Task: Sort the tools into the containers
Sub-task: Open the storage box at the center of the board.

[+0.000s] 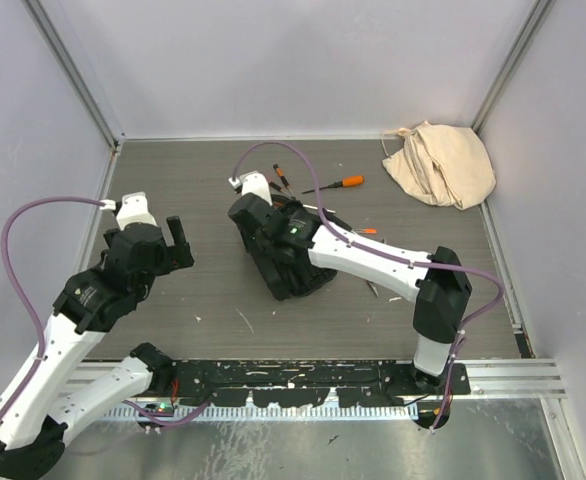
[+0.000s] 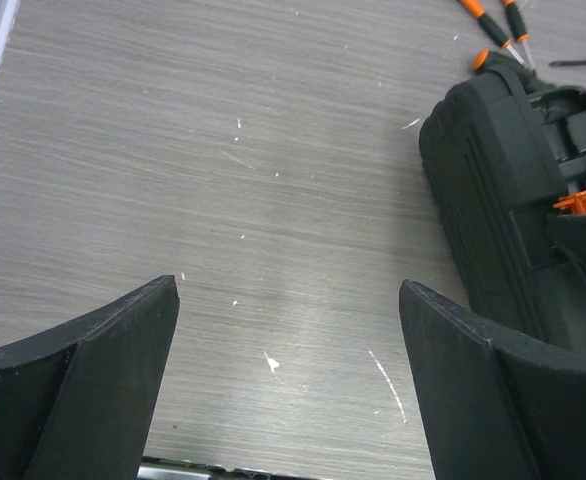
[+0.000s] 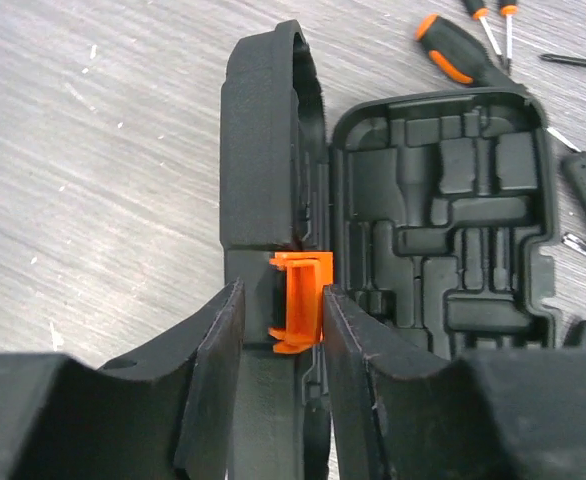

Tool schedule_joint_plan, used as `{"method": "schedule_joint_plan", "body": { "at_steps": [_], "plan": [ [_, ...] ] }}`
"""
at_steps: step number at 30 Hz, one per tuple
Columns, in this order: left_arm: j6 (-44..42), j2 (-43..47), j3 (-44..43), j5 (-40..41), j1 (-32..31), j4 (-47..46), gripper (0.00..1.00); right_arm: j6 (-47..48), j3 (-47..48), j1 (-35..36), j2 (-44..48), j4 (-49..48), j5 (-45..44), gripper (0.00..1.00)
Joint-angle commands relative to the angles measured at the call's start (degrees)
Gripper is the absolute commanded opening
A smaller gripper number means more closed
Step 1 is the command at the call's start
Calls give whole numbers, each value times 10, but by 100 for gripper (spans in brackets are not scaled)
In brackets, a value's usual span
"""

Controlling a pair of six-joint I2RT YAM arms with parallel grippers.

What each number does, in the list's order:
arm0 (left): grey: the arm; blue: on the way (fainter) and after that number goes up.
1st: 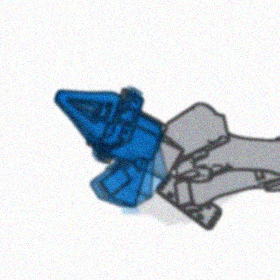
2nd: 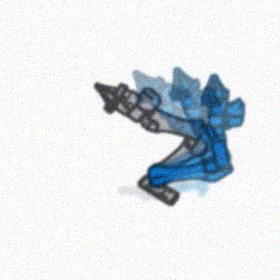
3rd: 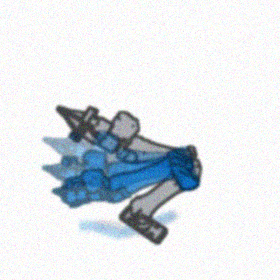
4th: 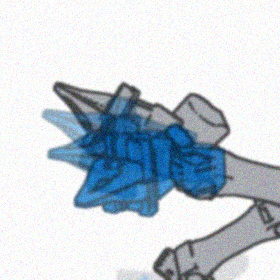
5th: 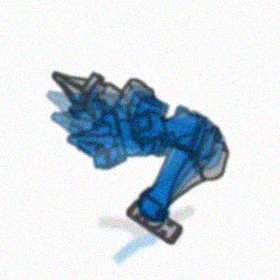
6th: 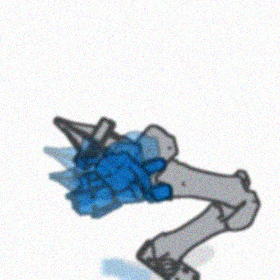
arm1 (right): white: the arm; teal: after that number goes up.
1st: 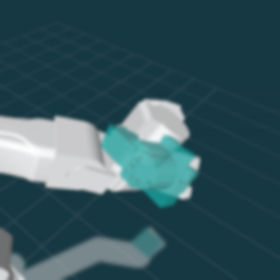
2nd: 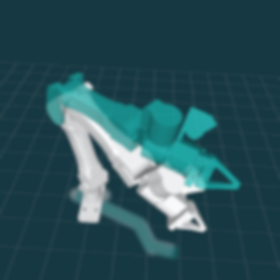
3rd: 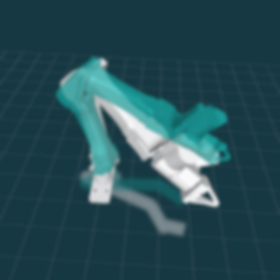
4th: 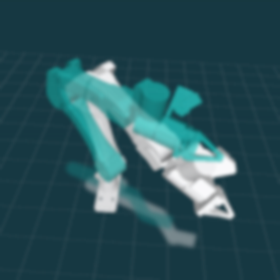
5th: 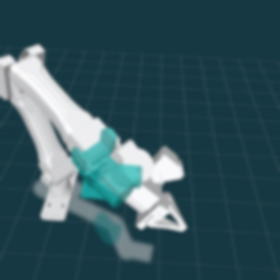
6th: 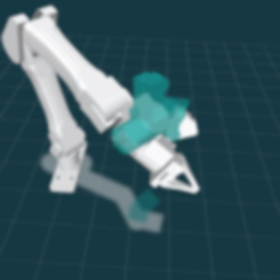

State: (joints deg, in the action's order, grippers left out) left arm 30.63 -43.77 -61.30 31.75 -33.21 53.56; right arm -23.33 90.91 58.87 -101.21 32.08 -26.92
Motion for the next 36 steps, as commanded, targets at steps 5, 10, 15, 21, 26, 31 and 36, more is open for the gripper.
{"method": "schedule_joint_plan", "body": {
  "at_steps": [5,10,15,21,26,31,36],
  "plan": [
    [15,5,23,12,3,3,93,17,50,34,5,-5,-3,49],
    [14,-2,27,7,3,-2,93,19,38,34,23,-7,-17,51],
    [14,-14,39,-10,3,-15,93,23,2,23,29,-10,-39,54],
    [20,-50,64,-70,3,-48,94,25,-50,-43,40,-19,-12,56],
    [35,-94,84,-126,3,-83,92,31,-136,-126,50,-89,125,55],
    [44,-120,107,-163,3,-122,89,28,-176,-163,32,-123,202,53],
    [45,-154,120,-160,3,-131,91,22,-196,-171,18,-120,177,52]
  ]
}}
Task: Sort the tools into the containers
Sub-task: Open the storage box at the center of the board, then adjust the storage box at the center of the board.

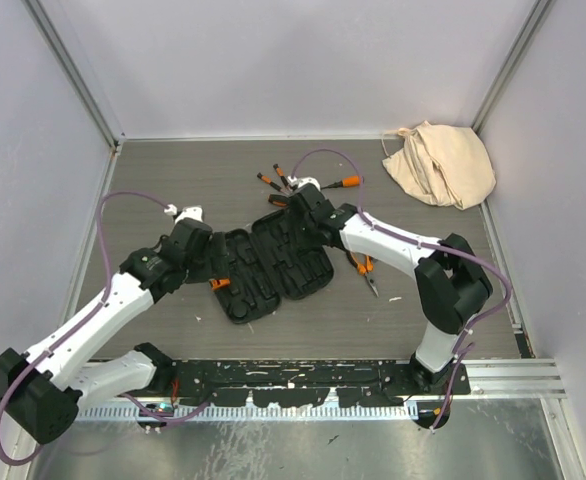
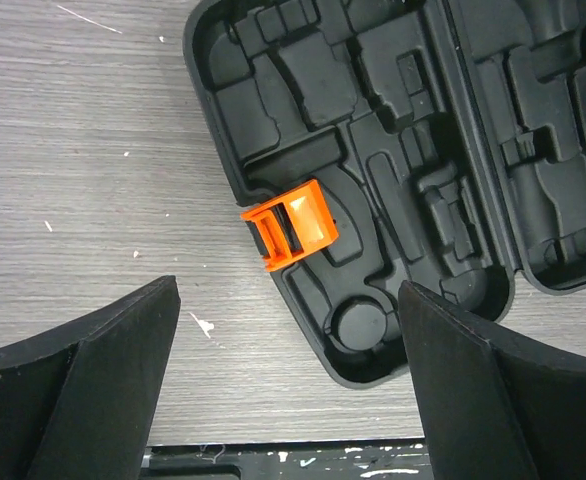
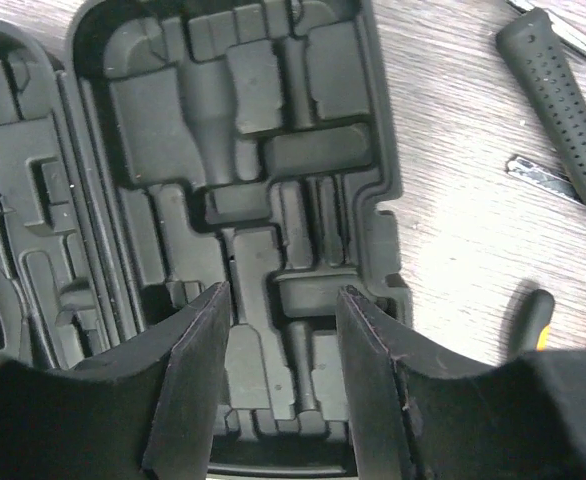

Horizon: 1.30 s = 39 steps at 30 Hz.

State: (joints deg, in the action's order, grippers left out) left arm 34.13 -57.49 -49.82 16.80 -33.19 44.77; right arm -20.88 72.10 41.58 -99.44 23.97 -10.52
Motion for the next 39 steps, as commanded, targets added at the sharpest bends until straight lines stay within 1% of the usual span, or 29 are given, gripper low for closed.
{"method": "schedule_joint_plan", "body": {
  "at_steps": [1,4,7,17,23,27,31,34,36,38,39],
  "plan": [
    [10,-25,7,-10,3,-45,91,-5,-13,-1,-1,-38,8,51],
    [12,-43,13,-6,5,-48,91,-18,-35,-4,0,-36,-11,46],
    [13,-57,21,-11,11,-59,91,-30,-63,-6,6,-39,-14,43],
    [17,-126,36,-76,37,-130,93,-85,-162,-7,51,-52,-14,42],
    [4,-207,2,-94,53,-158,95,-137,-225,-7,108,-50,6,42],
    [-8,-259,-27,-103,61,-168,95,-201,-279,-3,163,-65,38,43],
    [-18,-304,-60,-133,66,-186,94,-262,-331,12,213,-90,54,44],
    [-24,-337,-93,-171,66,-211,90,-306,-359,26,245,-113,52,44],
    [-33,-365,-123,-195,66,-217,82,-329,-374,33,262,-131,49,44],
    [-46,-396,-166,-197,66,-188,76,-348,-381,34,274,-143,37,45],
    [-51,-406,-194,-183,66,-169,75,-360,-382,35,279,-144,25,48]
  ]
}}
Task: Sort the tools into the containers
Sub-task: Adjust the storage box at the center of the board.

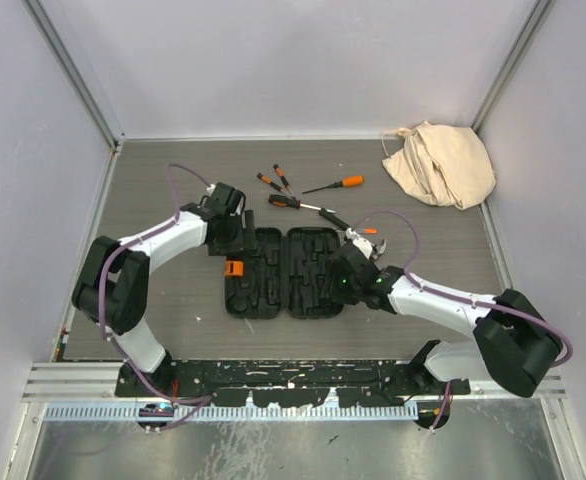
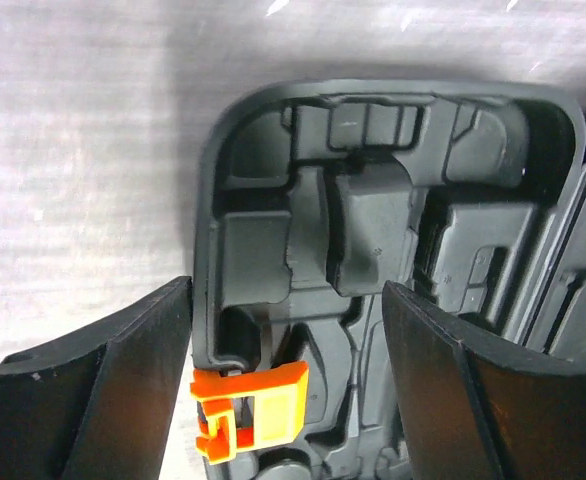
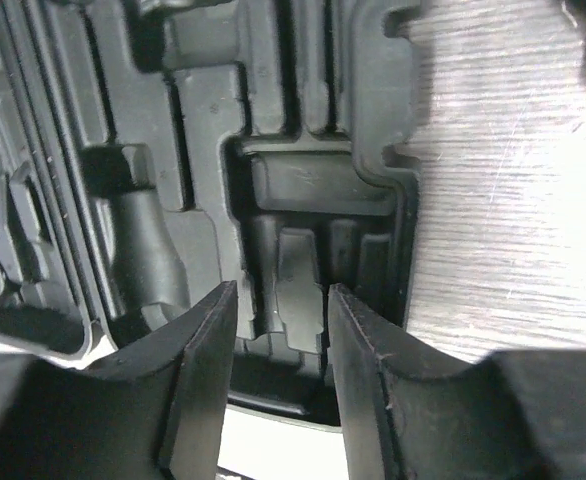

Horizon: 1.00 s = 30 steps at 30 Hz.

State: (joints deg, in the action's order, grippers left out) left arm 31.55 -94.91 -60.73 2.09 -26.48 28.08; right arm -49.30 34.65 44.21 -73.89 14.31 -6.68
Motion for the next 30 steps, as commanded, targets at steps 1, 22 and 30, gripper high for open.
{"method": "schedule_joint_plan", "body": {
  "at_steps": [1,22,30],
  "plan": [
    [-31,-34,-98,-23,-1,14,75,-81,-6,8,28,-47,-26,49],
    [-81,44,-79,268,-134,148,93,-97,-4,8,6,-73,-70,54],
    [-70,-17,-104,322,-153,185,92,-89,-1,8,7,-69,-73,54]
  ]
}}
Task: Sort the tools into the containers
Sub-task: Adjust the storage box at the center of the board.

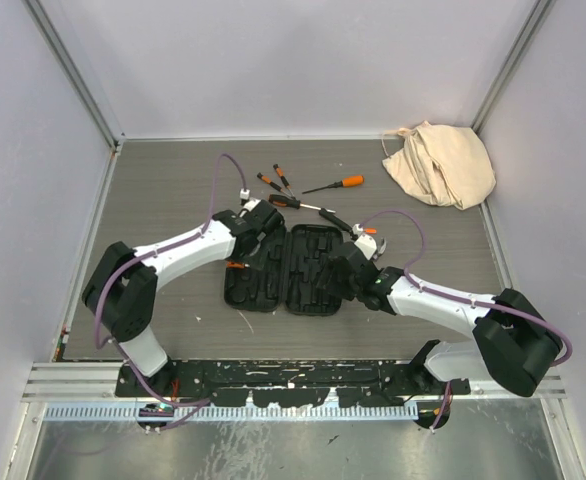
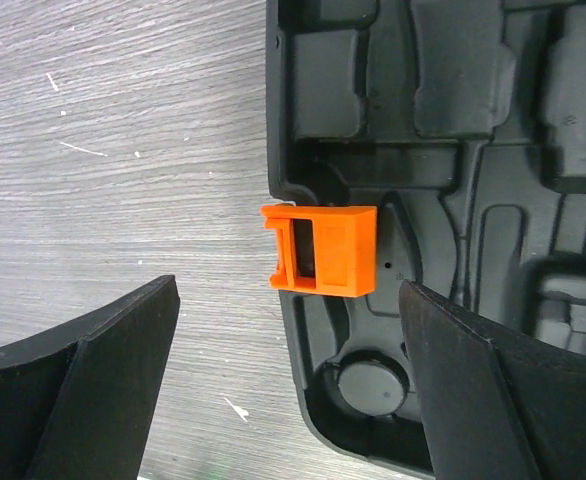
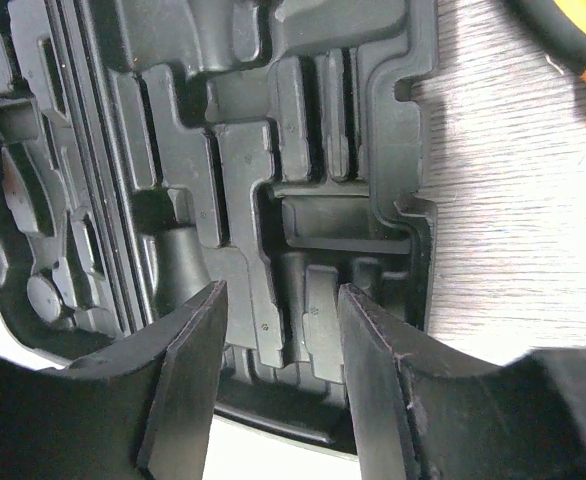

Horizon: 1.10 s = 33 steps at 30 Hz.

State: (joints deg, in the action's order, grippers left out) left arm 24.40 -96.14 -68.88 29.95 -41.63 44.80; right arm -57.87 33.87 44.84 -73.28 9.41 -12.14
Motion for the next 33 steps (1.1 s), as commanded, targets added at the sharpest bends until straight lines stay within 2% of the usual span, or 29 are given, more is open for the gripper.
{"method": "schedule_joint_plan", "body": {
  "at_steps": [1,19,26,33],
  "plan": [
    [0,-6,-19,39,-1,12,92,-3,6,2,1,-20,-18,54],
    [-11,-57,-29,72,-2,-2,88,-1,-1,2,1,-20,-18,54],
    [-7,-48,-34,106,-2,13,82,-1,0,2,2,-20,-19,54],
    [-6,-38,-35,134,0,22,80,-1,1,2,1,-21,-18,54]
  ]
}}
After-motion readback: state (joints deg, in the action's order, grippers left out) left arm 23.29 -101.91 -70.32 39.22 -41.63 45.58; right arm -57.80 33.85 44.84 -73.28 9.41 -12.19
